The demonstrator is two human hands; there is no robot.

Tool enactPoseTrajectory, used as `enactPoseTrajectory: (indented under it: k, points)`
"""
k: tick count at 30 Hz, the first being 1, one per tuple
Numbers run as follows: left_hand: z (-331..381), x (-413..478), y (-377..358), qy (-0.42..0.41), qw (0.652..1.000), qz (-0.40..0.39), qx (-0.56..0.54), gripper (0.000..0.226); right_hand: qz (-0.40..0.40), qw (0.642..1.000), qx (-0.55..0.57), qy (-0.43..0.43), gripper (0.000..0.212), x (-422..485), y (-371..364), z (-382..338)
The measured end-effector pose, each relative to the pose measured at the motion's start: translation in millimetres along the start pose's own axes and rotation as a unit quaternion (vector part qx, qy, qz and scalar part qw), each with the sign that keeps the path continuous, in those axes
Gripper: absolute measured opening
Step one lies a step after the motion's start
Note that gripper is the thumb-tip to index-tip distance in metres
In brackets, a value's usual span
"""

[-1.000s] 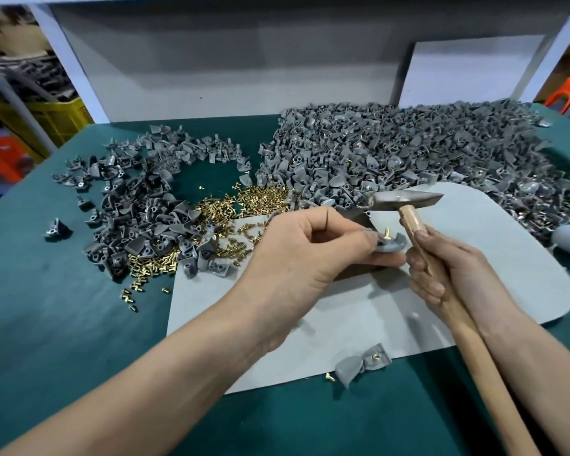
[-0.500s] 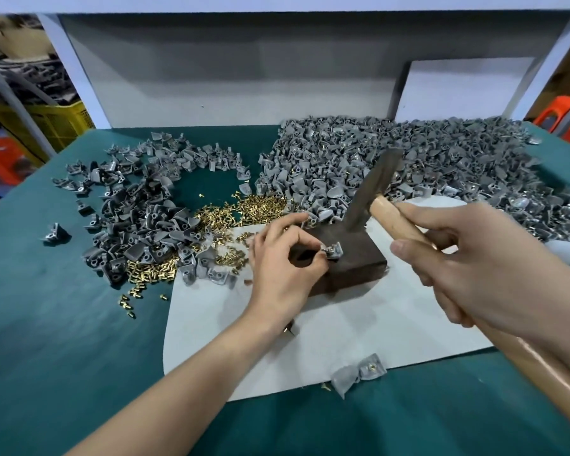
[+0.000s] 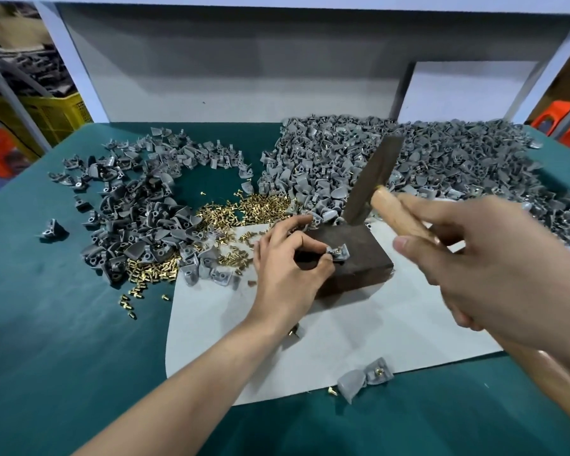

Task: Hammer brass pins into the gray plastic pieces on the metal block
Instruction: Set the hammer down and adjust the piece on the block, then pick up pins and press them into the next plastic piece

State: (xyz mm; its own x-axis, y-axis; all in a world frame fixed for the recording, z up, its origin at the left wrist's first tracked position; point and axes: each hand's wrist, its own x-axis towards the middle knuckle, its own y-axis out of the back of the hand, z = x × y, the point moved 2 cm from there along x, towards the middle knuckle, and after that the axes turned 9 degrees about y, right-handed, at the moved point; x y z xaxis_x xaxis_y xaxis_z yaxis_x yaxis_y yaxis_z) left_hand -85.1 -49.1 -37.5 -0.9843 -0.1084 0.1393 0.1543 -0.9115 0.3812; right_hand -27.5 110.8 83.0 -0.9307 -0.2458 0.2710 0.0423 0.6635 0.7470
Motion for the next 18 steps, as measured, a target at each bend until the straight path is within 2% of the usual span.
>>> enactPoseTrajectory:
  k: [2, 4, 5, 8, 9, 11, 14, 16, 18]
  points:
    - [-1.8, -0.4, -0.3, 0.008, 1.000, -0.004, -0.010, 0.027, 0.053, 0.998, 0.029, 0.033, 0.028, -1.4, 12.9, -9.1]
    - [-2.6, -0.7, -0.3, 0.017, 1.000, -0.005, -0.019, 0.026, 0.065, 0.997, 0.013, 0.046, 0.031, -0.5, 15.1, -16.6]
    - [-2.7, -0.1, -0.5, 0.015, 1.000, -0.003, -0.021, 0.027, 0.054, 0.998, -0.017, 0.042, 0.029, 0.7, 10.0, -14.6]
    - [-2.2, 1.0, -0.3, -0.004, 1.000, 0.006, -0.013, 0.032, -0.068, 0.990, -0.120, -0.003, 0.016, -0.5, -19.6, 2.7]
    - [-2.7, 0.6, -0.5, -0.009, 1.000, 0.006, -0.010, 0.029, -0.071, 0.989, -0.133, -0.008, 0.018, -2.1, -21.7, 6.0]
    - [-4.0, 0.7, -0.7, -0.013, 1.000, 0.005, -0.012, 0.021, -0.029, 0.991, -0.131, 0.026, 0.027, -0.2, -11.1, -1.2]
    - [-5.4, 0.1, -0.7, 0.002, 1.000, 0.002, -0.015, 0.020, 0.051, 0.992, -0.096, 0.056, 0.037, 5.4, 10.2, -15.7]
    - [-6.0, -0.5, -0.7, 0.002, 1.000, 0.004, -0.012, 0.019, 0.054, 0.990, -0.105, 0.070, 0.041, 6.0, 11.1, -16.3]
    - [-5.7, -0.3, -0.7, -0.008, 1.000, 0.005, -0.016, 0.016, 0.055, 0.994, -0.068, 0.063, 0.034, 3.8, 6.0, -9.8]
